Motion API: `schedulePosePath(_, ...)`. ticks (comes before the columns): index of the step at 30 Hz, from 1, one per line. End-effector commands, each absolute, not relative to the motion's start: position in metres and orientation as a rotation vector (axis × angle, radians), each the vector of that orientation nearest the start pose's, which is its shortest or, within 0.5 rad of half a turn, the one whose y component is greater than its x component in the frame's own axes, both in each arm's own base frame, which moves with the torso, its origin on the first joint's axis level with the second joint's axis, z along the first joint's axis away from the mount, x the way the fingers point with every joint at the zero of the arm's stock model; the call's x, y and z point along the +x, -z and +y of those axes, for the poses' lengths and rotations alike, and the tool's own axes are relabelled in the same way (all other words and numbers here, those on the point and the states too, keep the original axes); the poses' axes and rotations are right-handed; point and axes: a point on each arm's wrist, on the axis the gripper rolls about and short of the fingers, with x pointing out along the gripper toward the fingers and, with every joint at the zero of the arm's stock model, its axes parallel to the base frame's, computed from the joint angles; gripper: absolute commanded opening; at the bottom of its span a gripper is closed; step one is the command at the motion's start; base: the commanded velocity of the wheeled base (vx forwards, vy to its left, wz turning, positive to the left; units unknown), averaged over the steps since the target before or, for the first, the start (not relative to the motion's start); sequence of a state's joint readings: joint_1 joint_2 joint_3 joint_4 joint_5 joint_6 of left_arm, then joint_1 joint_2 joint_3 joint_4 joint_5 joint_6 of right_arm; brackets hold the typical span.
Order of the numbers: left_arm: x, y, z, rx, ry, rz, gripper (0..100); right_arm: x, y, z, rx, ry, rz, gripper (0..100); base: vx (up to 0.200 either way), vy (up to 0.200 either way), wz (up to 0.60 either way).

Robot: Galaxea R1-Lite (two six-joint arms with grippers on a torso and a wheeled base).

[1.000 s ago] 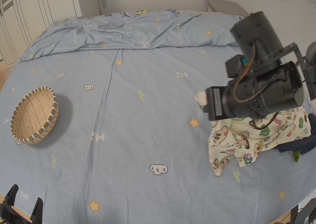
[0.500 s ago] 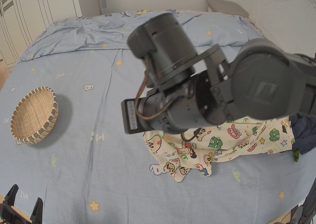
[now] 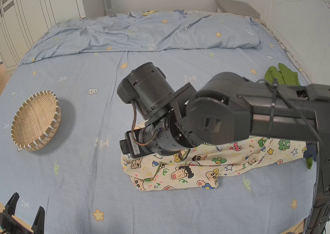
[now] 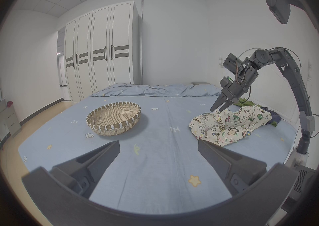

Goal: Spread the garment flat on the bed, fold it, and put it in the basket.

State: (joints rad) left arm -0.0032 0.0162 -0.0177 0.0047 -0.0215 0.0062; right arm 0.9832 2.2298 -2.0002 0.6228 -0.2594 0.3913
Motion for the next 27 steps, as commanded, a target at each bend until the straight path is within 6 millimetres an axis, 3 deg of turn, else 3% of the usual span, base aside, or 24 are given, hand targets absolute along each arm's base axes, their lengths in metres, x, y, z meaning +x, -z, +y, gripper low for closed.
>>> schedulePosePath(1,-0.022,-0.075,0.000,0.006,0.025,0.011,100,0.265,-0.193,0.350,-0.128,-0.502,0.833,100,0.000,0.000,0.00)
schedulePosePath(3,-0.022,-0.075,0.000,0.006,0.025,0.011,100,0.269,-0.201,0.341,-0.108,-0.491,0.824,100,0.000,0.000,0.00)
schedulePosePath(4,-0.022,-0.075,0.000,0.006,0.025,0.011,100,0.267,-0.236,0.316,-0.053,-0.474,0.776,100,0.000,0.000,0.00)
schedulePosePath(6,-0.022,-0.075,0.000,0.006,0.025,0.011,100,0.267,-0.236,0.316,-0.053,-0.474,0.776,100,0.000,0.000,0.00)
schedulePosePath(7,-0.022,-0.075,0.000,0.006,0.025,0.011,100,0.250,-0.303,0.252,0.048,-0.425,0.704,100,0.000,0.000,0.00)
schedulePosePath(9,-0.022,-0.075,0.000,0.006,0.025,0.011,100,0.234,-0.313,0.216,0.092,-0.390,0.731,100,0.000,0.000,0.00)
schedulePosePath(11,-0.022,-0.075,0.000,0.006,0.025,0.011,100,0.209,-0.313,0.179,0.156,-0.374,0.748,100,0.000,0.000,0.00)
schedulePosePath(12,-0.022,-0.075,0.000,0.006,0.025,0.011,100,0.209,-0.313,0.179,0.156,-0.374,0.748,100,0.000,0.000,0.00)
schedulePosePath(13,-0.022,-0.075,0.000,0.008,0.025,0.011,100,0.184,-0.304,0.146,0.209,-0.385,0.719,100,0.000,0.000,0.00)
schedulePosePath(14,-0.022,-0.075,0.000,0.011,0.026,0.009,100,0.174,-0.297,0.130,0.238,-0.383,0.687,100,0.000,0.000,0.00)
schedulePosePath(19,-0.022,-0.075,-0.001,0.018,0.038,0.009,100,0.125,-0.275,0.073,0.302,-0.351,0.548,100,0.000,0.000,0.00)
schedulePosePath(22,-0.022,-0.075,-0.001,0.023,0.042,0.009,100,0.111,-0.263,0.053,0.324,-0.289,0.542,100,0.000,0.000,0.00)
schedulePosePath(27,-0.021,-0.076,-0.001,0.038,0.050,0.030,100,0.113,-0.259,0.040,0.389,-0.303,0.545,100,0.000,0.000,0.00)
